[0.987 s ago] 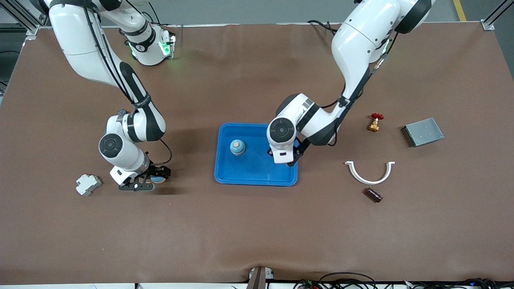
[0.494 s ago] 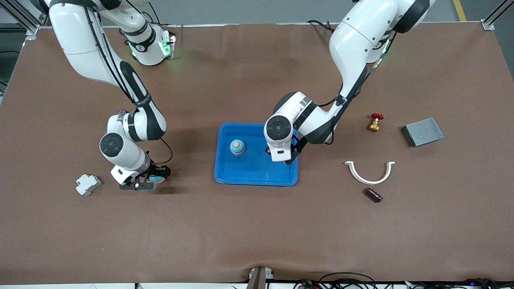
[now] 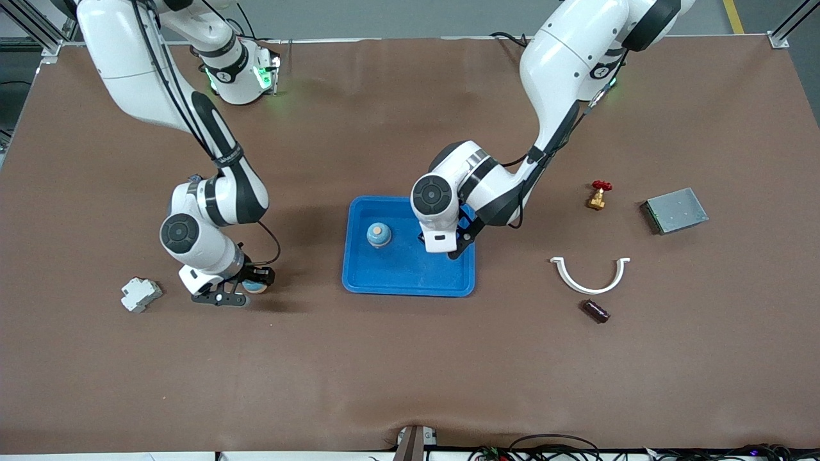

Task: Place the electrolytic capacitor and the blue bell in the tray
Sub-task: 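Carry the second bell to the tray while the left gripper reaches the capacitor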

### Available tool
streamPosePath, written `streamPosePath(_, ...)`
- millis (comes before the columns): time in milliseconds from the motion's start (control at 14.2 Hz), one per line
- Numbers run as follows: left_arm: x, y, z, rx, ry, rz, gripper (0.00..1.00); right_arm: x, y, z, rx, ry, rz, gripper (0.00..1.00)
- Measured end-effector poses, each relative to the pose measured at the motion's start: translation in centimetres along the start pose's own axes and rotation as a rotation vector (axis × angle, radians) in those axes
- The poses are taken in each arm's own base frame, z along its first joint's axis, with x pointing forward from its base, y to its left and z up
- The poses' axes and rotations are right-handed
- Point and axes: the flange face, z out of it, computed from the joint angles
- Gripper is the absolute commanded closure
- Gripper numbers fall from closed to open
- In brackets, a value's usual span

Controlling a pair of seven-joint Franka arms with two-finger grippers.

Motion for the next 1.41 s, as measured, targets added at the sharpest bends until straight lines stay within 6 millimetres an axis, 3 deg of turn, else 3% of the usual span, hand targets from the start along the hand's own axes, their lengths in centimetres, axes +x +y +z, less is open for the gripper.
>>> streamPosePath(353,8.0,-3.7,-8.7,0.013,0.002,0.115,0.00,-2.5,-8.4,-2.7,0.000,-0.024,0.137,1.00)
streamPosePath(564,12.3,-6.0,-11.8,0.014,-0.005,0.192,0.00,-4.5,-14.8,-5.0,0.004,-0.028,0.231,1.00)
streamPosePath(705,15.6,-7.7,-12.7,0.012,-0.013,0.248,0.00,-6.2,-18.3,-5.8,0.014,-0.018,0.278,1.00)
streamPosePath(846,19.7,-9.8,-13.2,0.005,-0.022,0.322,0.00,-7.5,-20.4,-5.5,0.014,-0.018,0.319,1.00)
streamPosePath(1128,28.9,-13.5,-13.4,-0.069,-0.014,0.378,0.00,-9.0,-23.5,-2.9,0.001,-0.025,0.369,1.00)
streamPosePath(1269,31.9,-14.5,-13.1,-0.112,0.007,0.354,0.00,-9.4,-24.4,-1.6,-0.002,-0.025,0.375,1.00)
streamPosePath(1410,33.5,-14.6,-12.4,-0.145,0.024,0.331,0.00,-9.0,-24.7,-1.0,0.005,-0.016,0.386,1.00)
